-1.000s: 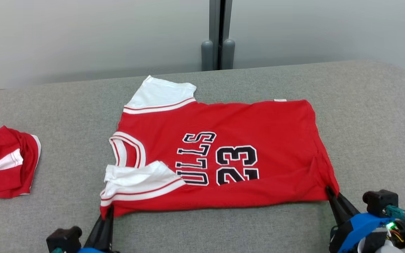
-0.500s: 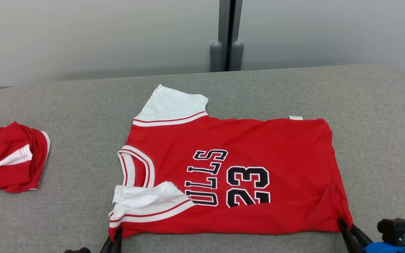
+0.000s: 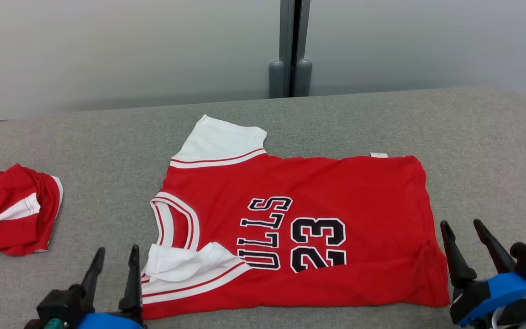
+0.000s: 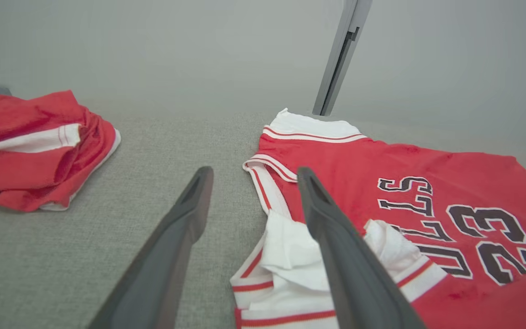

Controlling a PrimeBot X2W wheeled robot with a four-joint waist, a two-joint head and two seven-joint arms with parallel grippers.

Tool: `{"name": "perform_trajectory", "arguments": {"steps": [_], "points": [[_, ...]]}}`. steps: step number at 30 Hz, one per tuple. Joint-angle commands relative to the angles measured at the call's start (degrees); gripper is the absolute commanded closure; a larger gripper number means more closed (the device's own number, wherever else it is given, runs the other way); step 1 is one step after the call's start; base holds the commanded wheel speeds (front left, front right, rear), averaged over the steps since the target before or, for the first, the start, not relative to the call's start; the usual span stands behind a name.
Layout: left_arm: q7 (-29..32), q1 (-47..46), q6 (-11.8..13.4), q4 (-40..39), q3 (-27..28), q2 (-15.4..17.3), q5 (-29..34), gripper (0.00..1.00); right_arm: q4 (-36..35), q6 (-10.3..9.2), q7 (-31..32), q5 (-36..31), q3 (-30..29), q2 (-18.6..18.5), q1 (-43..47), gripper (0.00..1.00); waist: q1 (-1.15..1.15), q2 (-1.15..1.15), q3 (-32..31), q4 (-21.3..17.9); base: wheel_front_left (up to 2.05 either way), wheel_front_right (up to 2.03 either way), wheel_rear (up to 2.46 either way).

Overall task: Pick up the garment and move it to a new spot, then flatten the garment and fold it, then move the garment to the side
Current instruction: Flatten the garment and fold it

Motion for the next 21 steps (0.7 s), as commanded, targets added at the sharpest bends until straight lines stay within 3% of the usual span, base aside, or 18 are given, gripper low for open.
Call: {"name": "perform_trajectory", "arguments": {"steps": [1, 11, 21], "points": [[-0.3, -1.4, 0.3, -0.6, 0.7, 0.1, 0.6, 0.00, -0.2, 0.01, -1.1, -0.6, 0.0, 0.3, -1.1, 0.00, 0.00, 0.00, 0.0, -0.1, 0.00, 0.00, 0.00], [-0.5, -5.4, 0.3, -3.7, 7.4, 0.8, 4.4, 0.00, 2.9, 0.01, -9.4, -3.0, 3.5, 3.3, -7.8, 0.00, 0.00, 0.00, -0.3, -1.3, 0.00, 0.00, 0.00], [-0.5, -8.4, -2.6, -1.8, 13.3, -1.6, 7.1, 0.00, 7.5, 0.01, -12.7, -5.3, 5.4, 5.5, -10.7, 0.00, 0.00, 0.00, -0.6, -1.4, 0.00, 0.00, 0.00]]}}
